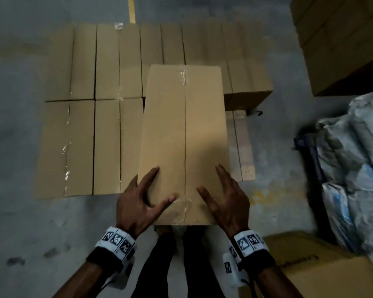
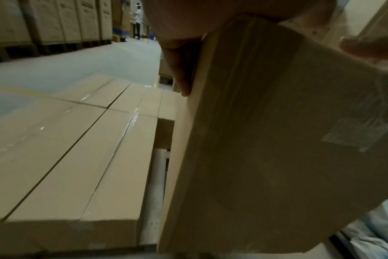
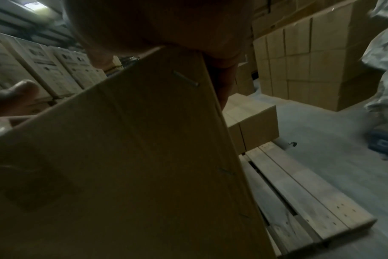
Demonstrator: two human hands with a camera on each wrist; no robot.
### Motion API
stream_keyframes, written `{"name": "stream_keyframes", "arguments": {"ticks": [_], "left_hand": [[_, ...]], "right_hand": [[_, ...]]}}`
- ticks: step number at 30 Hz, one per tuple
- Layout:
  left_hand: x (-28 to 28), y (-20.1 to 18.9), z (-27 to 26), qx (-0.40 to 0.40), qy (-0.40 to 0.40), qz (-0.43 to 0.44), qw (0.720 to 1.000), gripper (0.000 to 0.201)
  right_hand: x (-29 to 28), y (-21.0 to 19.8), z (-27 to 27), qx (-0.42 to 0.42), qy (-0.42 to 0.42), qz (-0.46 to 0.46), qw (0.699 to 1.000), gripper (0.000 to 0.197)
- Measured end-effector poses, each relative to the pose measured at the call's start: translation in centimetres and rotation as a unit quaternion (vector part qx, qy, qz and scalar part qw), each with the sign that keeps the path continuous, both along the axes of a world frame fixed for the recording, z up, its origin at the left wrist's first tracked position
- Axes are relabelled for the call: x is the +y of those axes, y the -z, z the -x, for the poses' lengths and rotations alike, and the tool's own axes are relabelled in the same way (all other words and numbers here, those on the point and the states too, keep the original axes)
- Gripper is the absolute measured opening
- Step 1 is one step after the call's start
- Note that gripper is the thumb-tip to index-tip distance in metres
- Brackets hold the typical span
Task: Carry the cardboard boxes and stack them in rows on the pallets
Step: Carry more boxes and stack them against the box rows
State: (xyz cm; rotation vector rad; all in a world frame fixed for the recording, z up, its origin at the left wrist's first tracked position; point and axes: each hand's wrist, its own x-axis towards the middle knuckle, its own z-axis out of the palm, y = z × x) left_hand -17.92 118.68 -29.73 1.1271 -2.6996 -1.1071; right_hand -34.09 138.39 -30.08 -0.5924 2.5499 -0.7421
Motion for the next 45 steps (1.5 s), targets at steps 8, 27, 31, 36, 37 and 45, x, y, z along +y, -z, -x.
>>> {"name": "stream_keyframes", "arguments": {"ticks": [8, 27, 31, 36, 37, 45], "left_hand": [[1.9, 9.4, -0.9, -0.018, -0.035, -0.015, 0.999, 0.095], [1.2, 33.5, -2.7, -0.024, -0.041, -0.015, 0.999, 0.103], [1.2, 36.1, -2.6, -0.006, -0.051, -0.001, 0.999, 0.105], [1.3, 38.3, -2.3, -0.054, -0.064, 0.024, 0.996, 0.104], [1.4, 38.6, -2.0, -0.070, -0.071, 0.028, 0.995, 0.099], [4.1, 38.0, -2.5, 0.047, -0.235, 0.005, 0.971, 0.045]], "right_hand": [[0.7, 9.8, 1.1, -0.023, -0.046, 0.006, 0.999, 0.091], [-1.0, 33.7, -0.3, -0.009, -0.039, 0.063, 0.997, 0.088], [-1.0, 36.7, -0.3, -0.005, -0.038, 0.060, 0.997, 0.089], [-1.4, 39.3, -1.1, 0.022, -0.010, 0.042, 0.999, 0.082], [-1.4, 39.5, -1.3, 0.023, -0.007, 0.035, 0.999, 0.081], [-0.7, 39.4, -0.6, -0.060, -0.063, -0.025, 0.996, 0.083]]}}
